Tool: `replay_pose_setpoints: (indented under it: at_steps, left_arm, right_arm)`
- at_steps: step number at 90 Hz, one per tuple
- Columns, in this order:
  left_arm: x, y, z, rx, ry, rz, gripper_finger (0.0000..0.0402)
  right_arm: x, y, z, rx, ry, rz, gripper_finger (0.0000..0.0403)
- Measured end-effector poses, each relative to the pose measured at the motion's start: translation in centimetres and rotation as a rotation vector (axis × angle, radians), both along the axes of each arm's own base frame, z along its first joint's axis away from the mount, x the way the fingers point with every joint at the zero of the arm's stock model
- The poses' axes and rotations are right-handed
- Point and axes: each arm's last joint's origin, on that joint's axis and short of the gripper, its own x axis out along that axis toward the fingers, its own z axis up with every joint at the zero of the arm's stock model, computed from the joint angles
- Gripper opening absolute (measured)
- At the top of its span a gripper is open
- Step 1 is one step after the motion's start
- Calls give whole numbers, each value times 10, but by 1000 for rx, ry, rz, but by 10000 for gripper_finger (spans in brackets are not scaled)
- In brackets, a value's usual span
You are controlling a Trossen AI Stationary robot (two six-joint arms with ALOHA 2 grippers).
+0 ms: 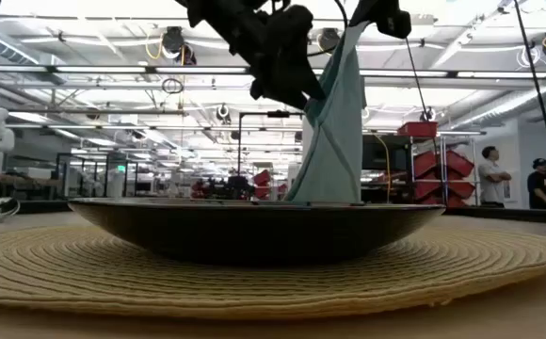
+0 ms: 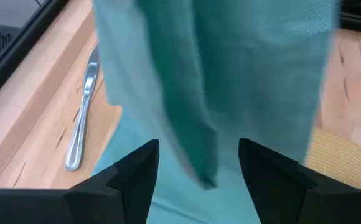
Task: Set table place
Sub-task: Fold the blue napkin
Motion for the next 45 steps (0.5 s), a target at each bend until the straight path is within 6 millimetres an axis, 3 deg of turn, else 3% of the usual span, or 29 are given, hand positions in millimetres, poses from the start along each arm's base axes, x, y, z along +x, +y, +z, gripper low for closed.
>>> replay_pose_setpoints:
  at_steps: [19, 45]
  left_arm:
    - [0, -11, -1, 19, 14, 18, 206]
    - [3, -10, -7, 102, 35, 66, 206]
  right_arm:
    - [-1, -2, 0, 1, 3, -10, 0]
    - [-1, -2, 0, 4, 2, -13, 0]
